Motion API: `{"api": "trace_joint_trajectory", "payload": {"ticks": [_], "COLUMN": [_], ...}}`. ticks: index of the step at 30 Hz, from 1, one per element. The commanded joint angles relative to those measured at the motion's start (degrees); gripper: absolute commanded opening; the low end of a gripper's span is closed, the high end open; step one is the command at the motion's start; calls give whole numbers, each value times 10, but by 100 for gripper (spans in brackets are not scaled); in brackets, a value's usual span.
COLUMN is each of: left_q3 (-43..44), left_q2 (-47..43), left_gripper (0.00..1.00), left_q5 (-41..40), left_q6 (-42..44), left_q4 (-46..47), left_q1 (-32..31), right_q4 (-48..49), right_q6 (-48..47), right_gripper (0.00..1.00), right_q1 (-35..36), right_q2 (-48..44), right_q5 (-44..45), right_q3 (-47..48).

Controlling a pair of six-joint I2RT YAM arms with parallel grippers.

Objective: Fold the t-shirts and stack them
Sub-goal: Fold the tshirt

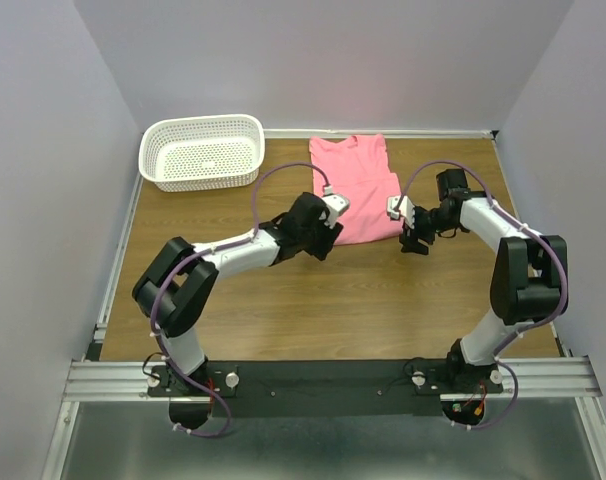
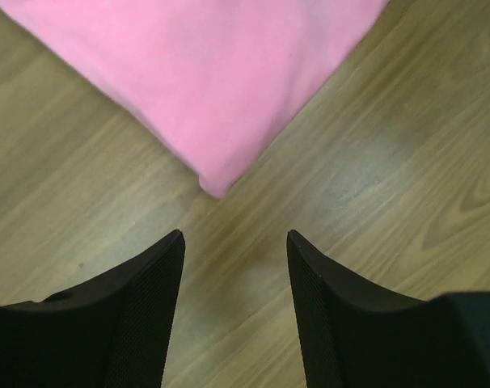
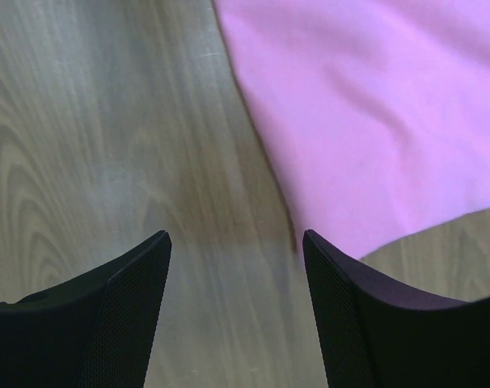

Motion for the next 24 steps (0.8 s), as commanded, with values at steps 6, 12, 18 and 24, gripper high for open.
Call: {"api": "trace_joint_trajectory", "payload": {"ticks": [6,12,18,24], "left_q3": [27,34,59,89], "left_q2": [5,48,98,143], "left_gripper": [62,59,58,57], "left_q5": [-177,-120,-76,-98], "left_q6": [308,449,473,475], "left_q4": [-1,16,21,20], "left_q1": [-68,-68,-68,-65], "right_q4": [56,56,56,56], "right_q6": [-42,-49,-58,-54], "right_gripper": [74,73,72,66], "right_q1": [-2,-3,-3,-3], "right_q2": [42,94,123,146], "right_q5": [3,13,22,24], "right_q3": [19,57,75,85]}}
